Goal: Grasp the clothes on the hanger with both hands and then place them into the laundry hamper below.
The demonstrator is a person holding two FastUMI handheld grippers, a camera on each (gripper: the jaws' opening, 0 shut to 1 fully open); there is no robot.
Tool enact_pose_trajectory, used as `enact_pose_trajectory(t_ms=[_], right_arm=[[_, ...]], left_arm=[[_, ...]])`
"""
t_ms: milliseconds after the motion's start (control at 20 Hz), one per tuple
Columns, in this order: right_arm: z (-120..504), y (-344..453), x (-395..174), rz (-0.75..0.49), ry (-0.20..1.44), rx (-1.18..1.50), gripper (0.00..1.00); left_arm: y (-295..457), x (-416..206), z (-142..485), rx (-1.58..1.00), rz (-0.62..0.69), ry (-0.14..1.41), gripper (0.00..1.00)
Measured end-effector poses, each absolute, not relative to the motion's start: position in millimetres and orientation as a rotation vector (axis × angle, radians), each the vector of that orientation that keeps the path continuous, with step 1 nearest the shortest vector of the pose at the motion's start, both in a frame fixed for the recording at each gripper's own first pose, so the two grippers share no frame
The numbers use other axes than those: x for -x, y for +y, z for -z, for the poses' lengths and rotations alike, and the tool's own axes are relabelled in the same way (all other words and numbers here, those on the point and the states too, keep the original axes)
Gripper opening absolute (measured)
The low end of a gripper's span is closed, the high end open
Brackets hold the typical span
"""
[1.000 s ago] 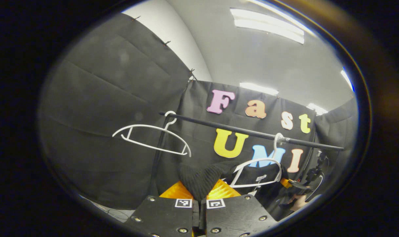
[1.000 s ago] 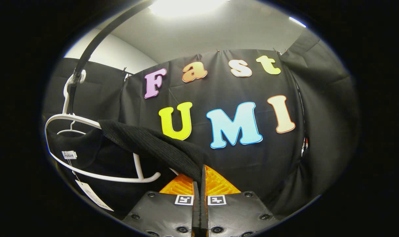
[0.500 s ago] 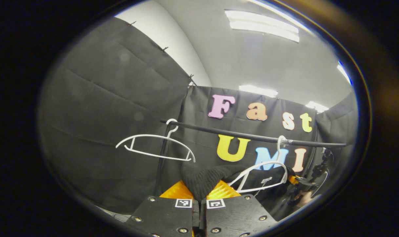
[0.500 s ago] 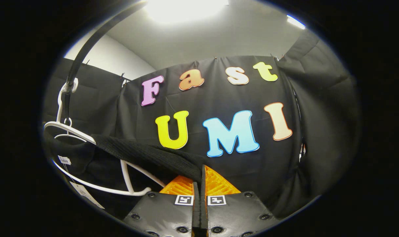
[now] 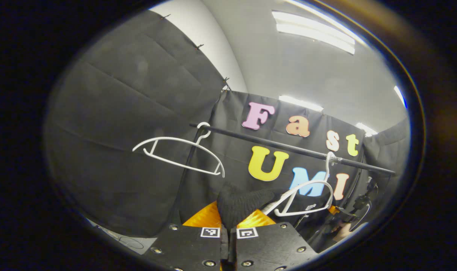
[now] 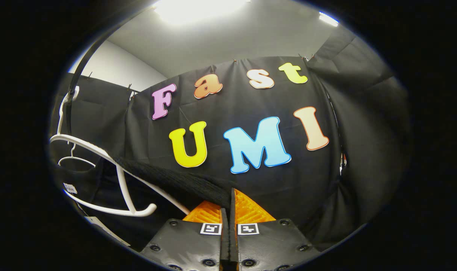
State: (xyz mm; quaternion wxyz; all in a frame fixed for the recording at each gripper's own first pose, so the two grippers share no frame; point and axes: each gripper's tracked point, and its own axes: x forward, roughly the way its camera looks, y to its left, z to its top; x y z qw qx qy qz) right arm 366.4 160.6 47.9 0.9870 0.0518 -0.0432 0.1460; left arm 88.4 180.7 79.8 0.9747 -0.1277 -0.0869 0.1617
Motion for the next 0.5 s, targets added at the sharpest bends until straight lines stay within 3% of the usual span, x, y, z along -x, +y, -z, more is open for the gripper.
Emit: enact_pose_trajectory(t_ms=[500], right_arm=[[-8,152,-354,-0.302,-0.04,0.023,0.0]], left_arm=[[174,-75,-30,0.266,-0.4,-0.076,0.01]])
